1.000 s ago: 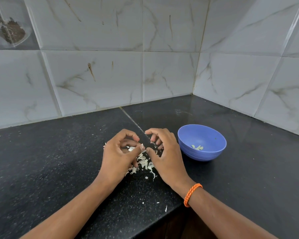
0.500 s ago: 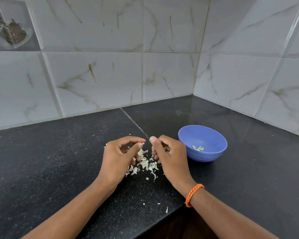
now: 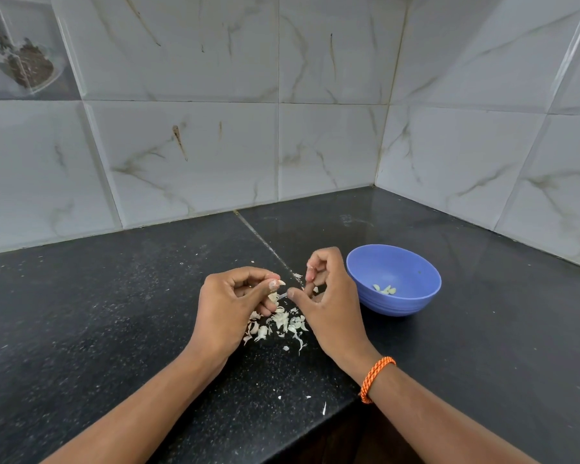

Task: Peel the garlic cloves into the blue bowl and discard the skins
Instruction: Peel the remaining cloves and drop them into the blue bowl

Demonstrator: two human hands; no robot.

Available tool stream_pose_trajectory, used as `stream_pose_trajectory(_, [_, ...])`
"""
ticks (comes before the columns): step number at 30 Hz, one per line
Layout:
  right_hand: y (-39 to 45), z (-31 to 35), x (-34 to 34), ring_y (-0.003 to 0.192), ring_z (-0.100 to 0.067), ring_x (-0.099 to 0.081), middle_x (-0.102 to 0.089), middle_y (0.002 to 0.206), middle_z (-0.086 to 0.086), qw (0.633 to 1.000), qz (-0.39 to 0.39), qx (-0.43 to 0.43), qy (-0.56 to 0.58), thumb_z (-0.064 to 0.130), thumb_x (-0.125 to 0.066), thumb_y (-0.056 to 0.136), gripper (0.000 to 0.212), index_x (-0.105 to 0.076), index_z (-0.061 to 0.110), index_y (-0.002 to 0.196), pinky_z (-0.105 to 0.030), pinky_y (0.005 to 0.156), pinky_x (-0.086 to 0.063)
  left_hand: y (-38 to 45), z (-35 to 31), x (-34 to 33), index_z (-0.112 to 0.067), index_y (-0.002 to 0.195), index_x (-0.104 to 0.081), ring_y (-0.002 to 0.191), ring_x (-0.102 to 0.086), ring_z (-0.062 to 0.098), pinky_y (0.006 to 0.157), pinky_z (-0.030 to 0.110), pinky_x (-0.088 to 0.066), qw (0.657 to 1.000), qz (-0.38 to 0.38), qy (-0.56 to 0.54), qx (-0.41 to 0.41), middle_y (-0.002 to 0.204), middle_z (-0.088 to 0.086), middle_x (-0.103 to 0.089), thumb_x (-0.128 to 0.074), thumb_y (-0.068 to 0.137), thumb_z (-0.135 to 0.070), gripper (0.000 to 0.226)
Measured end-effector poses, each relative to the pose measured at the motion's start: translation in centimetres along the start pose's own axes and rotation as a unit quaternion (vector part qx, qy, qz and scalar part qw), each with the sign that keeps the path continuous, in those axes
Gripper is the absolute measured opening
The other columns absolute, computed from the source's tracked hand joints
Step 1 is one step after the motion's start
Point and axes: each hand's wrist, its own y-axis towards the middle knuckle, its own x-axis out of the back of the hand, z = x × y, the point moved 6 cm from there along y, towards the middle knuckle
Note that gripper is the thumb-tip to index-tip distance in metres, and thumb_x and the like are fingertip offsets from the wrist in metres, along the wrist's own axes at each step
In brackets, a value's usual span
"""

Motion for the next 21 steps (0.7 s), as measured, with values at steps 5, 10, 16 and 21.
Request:
stream_pose_trajectory(5, [-0.4, 0.9, -0.2, 0.094, -0.013, -0.069, -0.071, 0.098, 0.01, 0.998, 0.037, 0.012, 0.047, 0.009, -0.076, 0.096, 0.027, -0.065, 0.025, 0.115, -0.026, 0.068, -0.056, -0.1, -0.1, 0.0, -0.013, 0.099, -0.085, 0.07, -0.076, 0.028, 0.073, 0.038, -0.064, 1.0, 0.004, 0.007, -0.001, 0.082, 0.012, -0.08, -0.081, 0.094, -0.008, 0.009])
stream_pose_trajectory(10, [-0.6, 1.2, -0.5, 0.096, -0.015, -0.071, -0.072, 0.099, 0.012, 0.998, 0.043, 0.038, 0.029, 0.001, -0.071, 0.095, 0.035, -0.066, 0.023, 0.122, -0.027, 0.066, -0.058, -0.2, -0.5, -0.1, -0.014, 0.101, -0.085, 0.071, -0.077, 0.028, 0.071, 0.032, -0.064, 0.999, 0.008, 0.031, -0.009, 0.083, 0.009, -0.081, -0.082, 0.093, -0.006, 0.012])
stream_pose_trajectory(16, [-0.6, 1.5, -0.3, 0.092, -0.018, -0.072, -0.073, 0.098, 0.009, 0.997, 0.037, 0.042, 0.053, 0.006, -0.074, 0.095, 0.032, -0.067, 0.021, 0.122, -0.031, 0.066, -0.06, -0.5, -0.9, -0.2, -0.014, 0.103, -0.084, 0.074, -0.078, 0.03, 0.074, 0.031, -0.065, 1.0, 0.001, 0.025, -0.013, 0.086, 0.007, -0.082, -0.085, 0.09, -0.007, 0.014])
stream_pose_trajectory(21, [-0.6, 1.6, -0.3, 0.091, -0.017, -0.073, -0.074, 0.097, 0.009, 0.997, 0.038, 0.045, 0.049, 0.012, -0.078, 0.095, 0.031, -0.067, 0.022, 0.123, -0.031, 0.068, -0.061, -0.6, -1.2, -0.1, -0.011, 0.103, -0.083, 0.074, -0.078, 0.029, 0.074, 0.029, -0.065, 1.0, -0.005, 0.012, -0.016, 0.086, 0.009, -0.081, -0.085, 0.088, -0.007, 0.016])
